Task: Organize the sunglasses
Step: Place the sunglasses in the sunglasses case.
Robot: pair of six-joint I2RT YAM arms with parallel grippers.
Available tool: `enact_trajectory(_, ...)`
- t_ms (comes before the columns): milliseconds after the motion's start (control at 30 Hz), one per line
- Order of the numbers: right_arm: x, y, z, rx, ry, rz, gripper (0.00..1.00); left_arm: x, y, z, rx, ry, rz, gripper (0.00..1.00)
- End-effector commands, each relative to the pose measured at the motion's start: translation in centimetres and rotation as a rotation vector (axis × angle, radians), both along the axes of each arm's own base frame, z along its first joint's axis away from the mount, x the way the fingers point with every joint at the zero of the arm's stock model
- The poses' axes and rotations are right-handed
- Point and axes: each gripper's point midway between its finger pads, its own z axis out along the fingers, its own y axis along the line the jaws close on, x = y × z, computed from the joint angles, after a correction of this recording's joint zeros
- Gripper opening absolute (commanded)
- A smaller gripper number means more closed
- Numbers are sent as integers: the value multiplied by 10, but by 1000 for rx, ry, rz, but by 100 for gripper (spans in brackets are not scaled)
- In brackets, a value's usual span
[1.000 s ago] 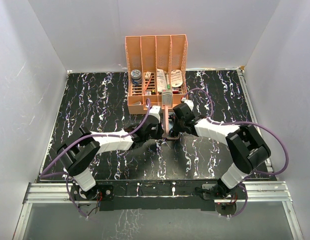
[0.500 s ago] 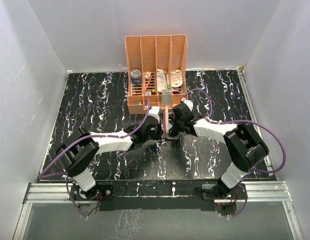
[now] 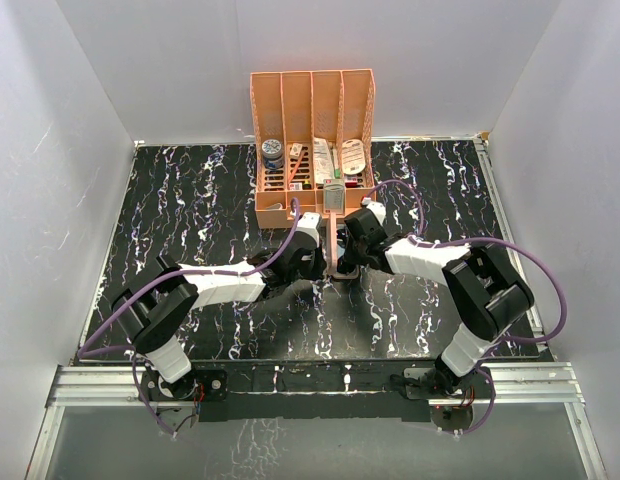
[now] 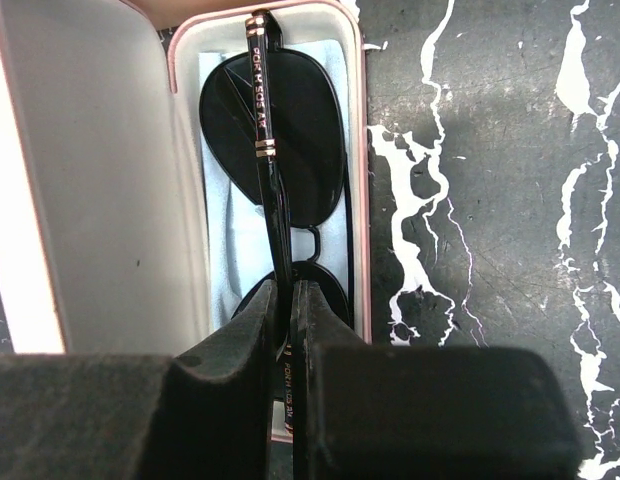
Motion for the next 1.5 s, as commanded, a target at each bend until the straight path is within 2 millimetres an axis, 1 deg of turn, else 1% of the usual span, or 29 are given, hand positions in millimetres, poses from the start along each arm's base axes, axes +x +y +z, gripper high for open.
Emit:
enact_trajectory(0, 7, 3, -3, 8, -30, -15, 0, -3, -2, 18, -37, -27, -6, 0)
enact_trajectory(333, 1, 3, -15, 1, -6, -8, 0, -3, -3, 16, -32, -24, -8, 0)
enact_trajectory(467, 1, 3, -15, -2, -4, -9, 0, -3, -3, 15, -31, -25, -8, 0)
enact_trajectory(567, 0, 2, -8, 3, -18, -13, 1, -2, -3, 16, -34, -26, -7, 0)
enact_trajectory(800, 0, 3, 0, -4, -28, -7, 8, -1, -4, 18, -37, -30, -8, 0)
enact_trajectory(1067, 7, 5, 21, 0, -69, -3, 17, -2, -2, 20, -36, -32, -6, 0)
enact_trajectory(1233, 11, 5, 28, -7, -81, -5, 21, -2, 0, 21, -32, -37, -2, 0)
enact_trajectory(1367, 12, 4, 33, -13, -91, -11, 22, -3, 1, 21, -32, -37, -3, 0)
enact_trajectory(1467, 14, 4, 42, -6, -107, -11, 23, -3, 2, 21, -29, -38, 1, 0)
